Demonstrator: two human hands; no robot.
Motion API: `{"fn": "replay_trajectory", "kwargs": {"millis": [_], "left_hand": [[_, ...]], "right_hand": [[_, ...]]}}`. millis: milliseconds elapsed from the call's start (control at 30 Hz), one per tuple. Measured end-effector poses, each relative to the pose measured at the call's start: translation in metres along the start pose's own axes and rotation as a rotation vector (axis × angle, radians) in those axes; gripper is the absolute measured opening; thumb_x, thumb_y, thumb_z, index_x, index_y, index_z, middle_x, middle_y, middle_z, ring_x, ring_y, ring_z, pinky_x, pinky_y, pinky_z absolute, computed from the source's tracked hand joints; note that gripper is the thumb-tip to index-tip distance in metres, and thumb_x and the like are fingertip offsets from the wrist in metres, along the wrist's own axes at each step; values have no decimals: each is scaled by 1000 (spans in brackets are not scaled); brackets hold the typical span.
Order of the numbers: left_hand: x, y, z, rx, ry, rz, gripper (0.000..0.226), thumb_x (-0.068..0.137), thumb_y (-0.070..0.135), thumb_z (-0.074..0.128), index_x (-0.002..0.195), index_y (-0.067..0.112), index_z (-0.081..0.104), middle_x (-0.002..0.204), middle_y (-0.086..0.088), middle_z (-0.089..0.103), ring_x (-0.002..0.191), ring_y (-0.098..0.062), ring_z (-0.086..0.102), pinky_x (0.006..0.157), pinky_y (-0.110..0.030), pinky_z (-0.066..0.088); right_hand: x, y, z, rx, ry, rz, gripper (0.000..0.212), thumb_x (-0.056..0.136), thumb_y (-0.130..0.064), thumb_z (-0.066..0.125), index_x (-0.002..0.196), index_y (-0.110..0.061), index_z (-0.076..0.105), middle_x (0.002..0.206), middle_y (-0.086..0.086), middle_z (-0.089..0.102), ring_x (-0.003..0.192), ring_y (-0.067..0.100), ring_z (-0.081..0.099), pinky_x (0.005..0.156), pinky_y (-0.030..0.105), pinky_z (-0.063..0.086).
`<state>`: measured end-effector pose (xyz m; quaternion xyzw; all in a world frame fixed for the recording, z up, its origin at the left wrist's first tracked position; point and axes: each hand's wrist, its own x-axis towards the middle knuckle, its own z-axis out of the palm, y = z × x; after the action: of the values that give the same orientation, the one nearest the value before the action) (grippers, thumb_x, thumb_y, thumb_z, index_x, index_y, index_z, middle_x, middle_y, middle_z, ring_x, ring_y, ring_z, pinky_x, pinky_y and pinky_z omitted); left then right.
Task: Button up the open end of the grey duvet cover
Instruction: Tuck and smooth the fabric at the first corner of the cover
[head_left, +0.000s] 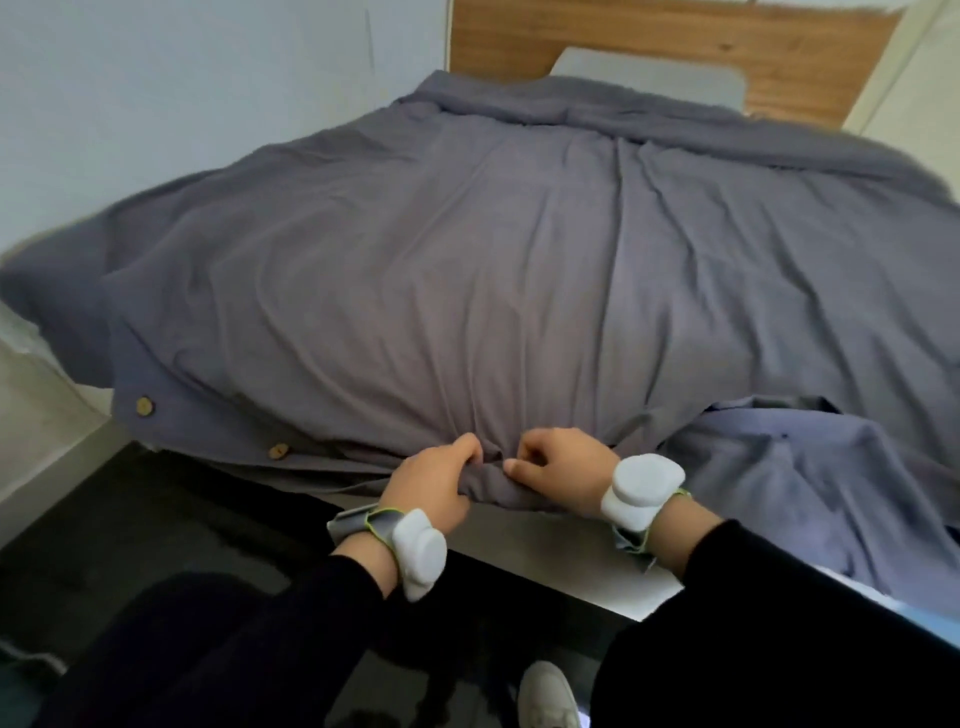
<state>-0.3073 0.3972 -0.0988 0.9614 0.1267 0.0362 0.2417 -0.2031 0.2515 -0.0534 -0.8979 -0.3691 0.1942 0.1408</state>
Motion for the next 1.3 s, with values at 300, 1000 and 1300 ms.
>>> {"fn": "replay_trajectory", "kwargs": {"millis": [300,1000,1300], "left_hand": [[4,61,-1,-1,-25,41,55,60,27,75,110,25,54,111,0,53,110,-22,50,94,-37,44],[37,176,65,-82,-31,359,21,68,41,73,80,26,65,63,11,45,80,-19,55,73,-31,40],[9,182,108,109,-568,589,35,71,48,69,86,17,66,92,-5,60,94,-26,58,75,-31,42]], "right_hand": [[-38,48,-60,509,426,-65,10,85,-21,62,82,-18,70,70,-3,68,72,12,64,77,27,51],[-106,187,-77,82,272,376,51,90,-54,45,58,-15,48,57,0,49,69,25,52,67,34,40],[-168,180,-22,-111,127,552,36,89,-50,49,65,-23,53,62,-5,50,73,21,54,66,30,40]]}}
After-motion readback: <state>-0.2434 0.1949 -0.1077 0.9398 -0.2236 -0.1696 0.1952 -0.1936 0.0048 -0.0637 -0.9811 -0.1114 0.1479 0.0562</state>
